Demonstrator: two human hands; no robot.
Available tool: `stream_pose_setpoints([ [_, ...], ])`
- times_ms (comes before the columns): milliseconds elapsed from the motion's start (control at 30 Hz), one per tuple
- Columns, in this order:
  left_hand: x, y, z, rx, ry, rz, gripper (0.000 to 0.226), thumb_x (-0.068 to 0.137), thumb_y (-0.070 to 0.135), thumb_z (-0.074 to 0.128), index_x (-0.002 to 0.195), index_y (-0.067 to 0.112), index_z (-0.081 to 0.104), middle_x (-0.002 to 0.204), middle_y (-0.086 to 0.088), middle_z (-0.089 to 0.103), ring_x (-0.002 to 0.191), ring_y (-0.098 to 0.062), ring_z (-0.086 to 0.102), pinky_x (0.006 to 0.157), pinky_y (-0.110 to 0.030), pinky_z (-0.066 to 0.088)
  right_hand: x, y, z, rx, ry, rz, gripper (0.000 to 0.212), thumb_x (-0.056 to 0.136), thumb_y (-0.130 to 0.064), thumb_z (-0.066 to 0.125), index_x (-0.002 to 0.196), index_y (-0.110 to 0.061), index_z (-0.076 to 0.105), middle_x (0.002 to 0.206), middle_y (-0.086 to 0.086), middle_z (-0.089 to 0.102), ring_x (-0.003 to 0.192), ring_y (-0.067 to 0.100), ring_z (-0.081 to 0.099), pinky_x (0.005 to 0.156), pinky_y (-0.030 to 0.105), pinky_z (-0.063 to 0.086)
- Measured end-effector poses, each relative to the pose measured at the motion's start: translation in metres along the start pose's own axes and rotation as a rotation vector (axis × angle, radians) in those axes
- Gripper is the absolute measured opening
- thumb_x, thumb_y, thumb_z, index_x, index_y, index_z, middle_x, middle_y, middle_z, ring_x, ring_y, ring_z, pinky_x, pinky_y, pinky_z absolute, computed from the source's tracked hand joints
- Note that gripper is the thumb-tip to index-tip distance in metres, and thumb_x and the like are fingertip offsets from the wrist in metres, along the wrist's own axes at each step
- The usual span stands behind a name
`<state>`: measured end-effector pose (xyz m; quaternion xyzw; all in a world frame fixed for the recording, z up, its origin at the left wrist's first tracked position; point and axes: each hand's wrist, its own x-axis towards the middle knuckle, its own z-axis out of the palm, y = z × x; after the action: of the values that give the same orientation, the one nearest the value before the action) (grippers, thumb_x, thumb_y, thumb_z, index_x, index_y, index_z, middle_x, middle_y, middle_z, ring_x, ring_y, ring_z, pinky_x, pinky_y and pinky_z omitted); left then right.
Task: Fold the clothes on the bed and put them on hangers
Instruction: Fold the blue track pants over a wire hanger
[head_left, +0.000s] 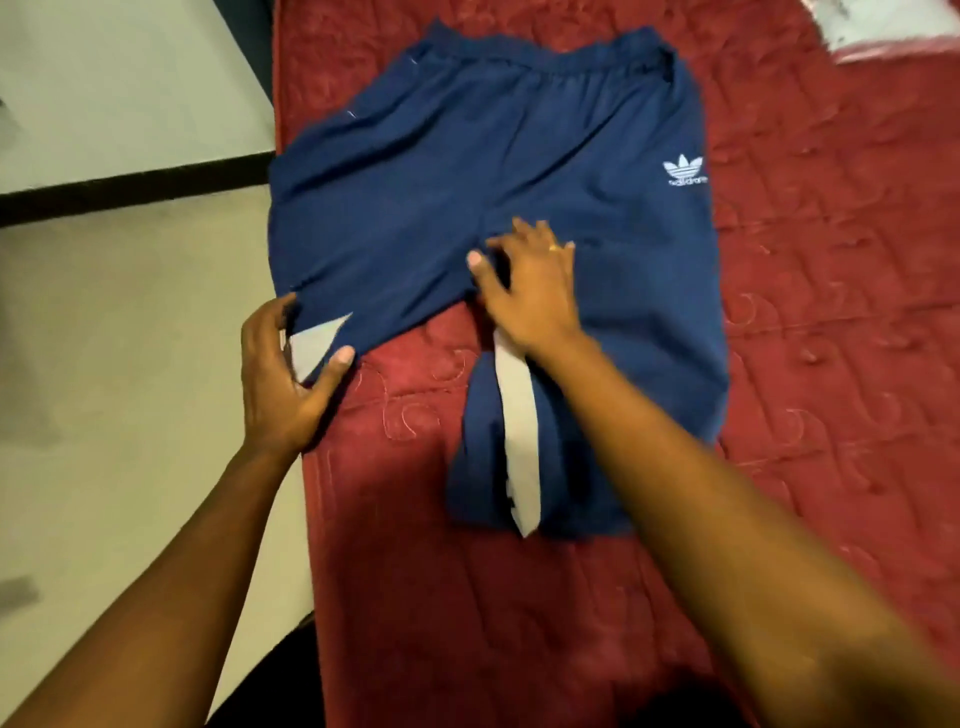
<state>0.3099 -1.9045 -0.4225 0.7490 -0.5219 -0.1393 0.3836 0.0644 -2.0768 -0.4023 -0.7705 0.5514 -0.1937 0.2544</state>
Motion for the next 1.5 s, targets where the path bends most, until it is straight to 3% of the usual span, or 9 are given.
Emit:
stream_pose_setpoints([
  [167,-0.044,-0.007,-0.01,0.021,0.033,-0.052,0.049,0.087,0.036,0.074,0.131,0.032,0.052,0.127,-0.004,0.064,0.103,-0.021,0.063,0.085,-0.033,0.051,-0.175,-0.007,0.007,-0.185,-0.251,-0.477,0.083,0.076,-0.089,0.052,0.133,-0.03,0.06,0.151,-0.002,0.045,0.151,0.025,0.029,0.122,0.063,0.013],
  [300,-0.024,0.009,-0.016,0.279,0.206,0.017,0.016,0.089,0.009,0.056,0.103,0.014,0.06,0.083,-0.019,0.069,0.075,-0.042,0.064,0.067,-0.042,0.046,-0.184,0.036,-0.001,-0.367,-0.118,-0.589,0.044,0.067,-0.026,0.076,0.11,-0.019,0.067,0.113,0.007,0.063,0.117,0.034,0.056,0.092,0.049,0.052],
  [533,-0.076,0.148,-0.009,0.565,0.086,0.252,0.018,0.089,0.007,0.055,0.107,0.005,0.052,0.089,-0.03,0.065,0.08,-0.052,0.063,0.061,-0.048,0.043,-0.183,0.028,-0.08,-0.692,0.127,-0.008,0.032,0.078,-0.047,0.064,0.09,-0.021,0.078,0.099,0.004,0.074,0.13,0.035,0.051,0.113,0.055,0.02],
  [733,-0.125,0.17,0.02,0.251,-0.256,0.147,0.028,0.083,0.035,0.052,0.098,0.018,0.069,0.098,-0.014,0.074,0.097,-0.036,0.068,0.079,-0.042,0.054,-0.253,-0.023,-0.031,0.289,0.085,0.227,0.043,0.088,-0.053,0.065,0.08,-0.012,0.074,0.079,0.007,0.076,0.084,0.03,0.072,0.079,0.041,0.055],
  [933,-0.109,0.053,-0.045,0.239,0.11,-0.171,0.049,0.079,0.004,0.067,0.127,0.004,0.062,0.122,-0.024,0.066,0.114,-0.043,0.061,0.096,-0.046,0.049,-0.258,-0.049,0.04,0.792,-0.207,0.528,0.076,0.061,-0.074,0.079,0.088,-0.004,0.069,0.065,0.007,0.063,0.043,0.019,0.062,0.054,0.039,0.061],
  [1067,-0.129,0.013,-0.062,0.077,-0.346,-0.426,0.065,0.087,0.04,0.078,0.137,0.008,0.053,0.13,-0.007,0.059,0.121,-0.033,0.058,0.094,-0.039,0.047,-0.24,-0.056,0.046,0.769,-0.212,0.565,0.023,0.092,-0.025,0.068,0.095,-0.003,0.062,0.082,0.016,0.07,0.06,0.032,0.073,0.061,0.045,0.064],
  [1167,-0.148,0.007,-0.059,0.083,-0.233,-0.295,0.037,0.088,0.041,0.076,0.098,0.009,0.06,0.093,-0.012,0.069,0.092,-0.036,0.067,0.068,-0.036,0.045,-0.244,-0.063,0.035,0.972,-0.247,0.605,0.015,0.1,-0.004,0.048,0.11,0.0,0.059,0.095,0.02,0.07,0.069,0.03,0.071,0.058,0.036,0.061],
  [1367,-0.182,0.092,-0.066,0.232,0.011,-0.007,0.046,0.089,0.057,0.068,0.081,0.012,0.059,0.074,-0.007,0.067,0.065,-0.026,0.06,0.057,-0.032,0.039,-0.24,-0.074,0.011,1.357,0.022,0.577,0.04,0.109,-0.035,0.035,0.134,-0.01,0.052,0.11,0.012,0.071,0.081,0.029,0.075,0.066,0.045,0.062],
  [1500,-0.203,0.14,-0.075,-0.422,-0.448,-0.574,0.052,0.103,0.053,0.048,0.09,0.004,0.059,0.079,-0.018,0.066,0.053,-0.026,0.064,0.045,-0.029,0.051,-0.274,-0.071,0.005,1.339,-0.176,0.543,0.079,0.089,-0.077,0.052,0.137,-0.015,0.063,0.121,0.014,0.073,0.109,0.031,0.071,0.101,0.049,0.054],
])
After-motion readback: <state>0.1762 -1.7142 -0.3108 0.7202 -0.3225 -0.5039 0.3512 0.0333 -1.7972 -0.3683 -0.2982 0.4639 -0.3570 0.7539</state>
